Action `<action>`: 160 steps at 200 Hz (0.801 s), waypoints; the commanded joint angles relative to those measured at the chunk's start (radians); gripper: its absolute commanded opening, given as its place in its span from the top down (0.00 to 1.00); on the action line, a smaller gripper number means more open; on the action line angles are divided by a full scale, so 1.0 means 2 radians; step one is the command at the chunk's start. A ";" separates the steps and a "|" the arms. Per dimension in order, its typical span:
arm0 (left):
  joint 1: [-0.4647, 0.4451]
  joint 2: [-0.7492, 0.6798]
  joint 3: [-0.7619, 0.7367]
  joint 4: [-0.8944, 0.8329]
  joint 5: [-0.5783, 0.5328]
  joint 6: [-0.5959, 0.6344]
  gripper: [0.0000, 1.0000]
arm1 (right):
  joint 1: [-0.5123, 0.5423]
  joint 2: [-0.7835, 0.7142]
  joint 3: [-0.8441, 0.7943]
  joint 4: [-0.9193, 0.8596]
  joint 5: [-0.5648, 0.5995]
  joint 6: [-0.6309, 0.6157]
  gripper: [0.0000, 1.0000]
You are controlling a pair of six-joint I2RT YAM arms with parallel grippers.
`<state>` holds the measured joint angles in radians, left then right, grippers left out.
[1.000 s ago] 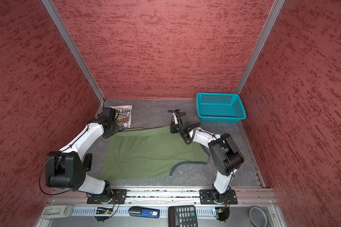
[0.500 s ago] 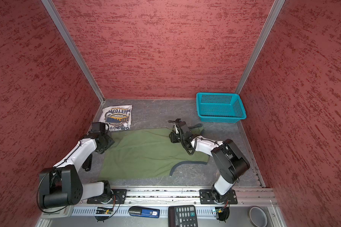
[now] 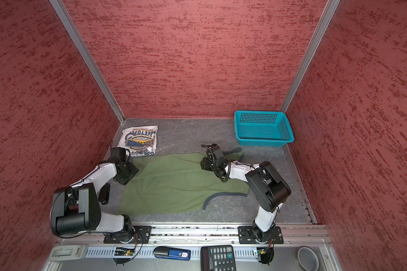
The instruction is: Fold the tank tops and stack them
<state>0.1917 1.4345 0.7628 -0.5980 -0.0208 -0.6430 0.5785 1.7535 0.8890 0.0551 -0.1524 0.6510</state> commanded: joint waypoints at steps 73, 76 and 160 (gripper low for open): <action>0.014 0.018 -0.011 0.047 0.034 0.003 0.74 | 0.017 0.017 0.012 0.010 -0.010 0.018 0.54; 0.015 0.018 -0.010 0.049 0.035 0.005 0.76 | 0.017 0.017 0.012 0.009 -0.009 0.017 0.56; 0.038 -0.024 0.046 0.034 0.039 0.019 1.00 | 0.032 -0.026 0.018 -0.011 0.005 0.001 0.92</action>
<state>0.2310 1.4273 0.7948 -0.5316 0.0456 -0.6186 0.6243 1.7565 0.8913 0.0467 -0.1604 0.6628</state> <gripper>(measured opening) 0.069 0.094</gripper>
